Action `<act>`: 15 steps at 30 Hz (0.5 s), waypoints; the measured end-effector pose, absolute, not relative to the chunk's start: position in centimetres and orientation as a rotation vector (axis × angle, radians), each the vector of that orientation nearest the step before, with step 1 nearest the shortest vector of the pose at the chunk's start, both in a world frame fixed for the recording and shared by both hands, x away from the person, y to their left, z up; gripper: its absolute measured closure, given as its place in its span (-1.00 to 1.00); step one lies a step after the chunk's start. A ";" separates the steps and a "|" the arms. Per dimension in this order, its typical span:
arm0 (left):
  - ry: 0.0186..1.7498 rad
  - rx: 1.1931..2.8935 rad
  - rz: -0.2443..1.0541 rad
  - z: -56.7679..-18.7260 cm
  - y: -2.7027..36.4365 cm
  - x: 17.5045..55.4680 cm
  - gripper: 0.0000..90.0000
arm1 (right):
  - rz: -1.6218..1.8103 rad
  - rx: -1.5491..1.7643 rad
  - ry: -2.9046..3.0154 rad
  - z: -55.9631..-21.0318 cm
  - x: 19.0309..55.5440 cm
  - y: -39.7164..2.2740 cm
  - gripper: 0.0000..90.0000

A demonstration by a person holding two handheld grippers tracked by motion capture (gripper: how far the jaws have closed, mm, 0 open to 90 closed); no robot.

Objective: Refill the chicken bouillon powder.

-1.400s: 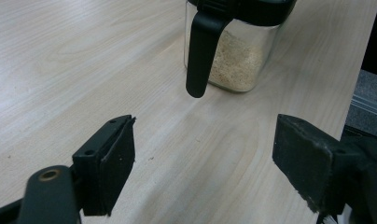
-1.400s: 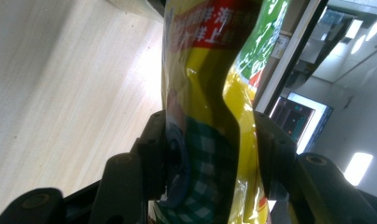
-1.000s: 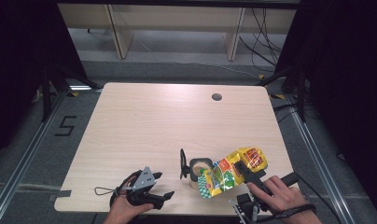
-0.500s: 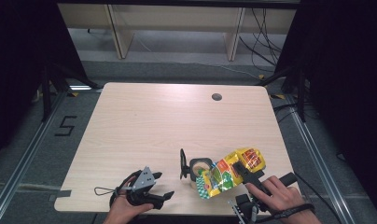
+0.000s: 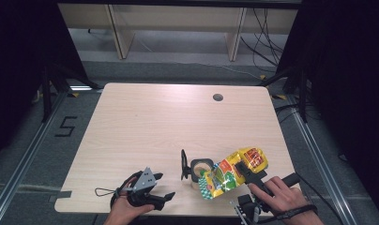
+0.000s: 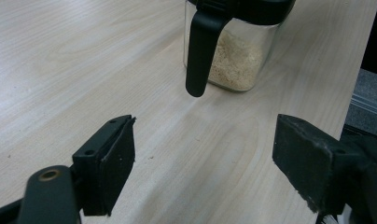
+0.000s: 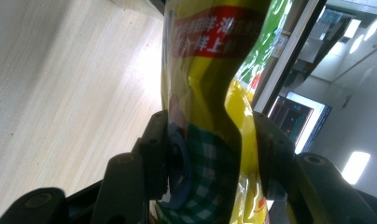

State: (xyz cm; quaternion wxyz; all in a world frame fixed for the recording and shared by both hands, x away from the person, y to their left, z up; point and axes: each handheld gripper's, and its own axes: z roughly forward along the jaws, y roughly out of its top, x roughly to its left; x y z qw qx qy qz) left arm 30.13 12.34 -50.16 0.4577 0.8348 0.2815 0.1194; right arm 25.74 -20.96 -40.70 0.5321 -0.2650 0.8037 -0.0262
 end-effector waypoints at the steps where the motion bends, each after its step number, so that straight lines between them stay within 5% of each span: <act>1: 0.694 2.057 0.294 -50.2 12.4 30.1 -0.54 | -0.062 -0.635 1.918 -40.7 25.8 -20.9 0.23; 15: 0.700 2.044 0.284 -50.2 12.3 30.1 -0.54 | -0.061 -0.612 1.911 -40.8 26.0 -21.2 0.23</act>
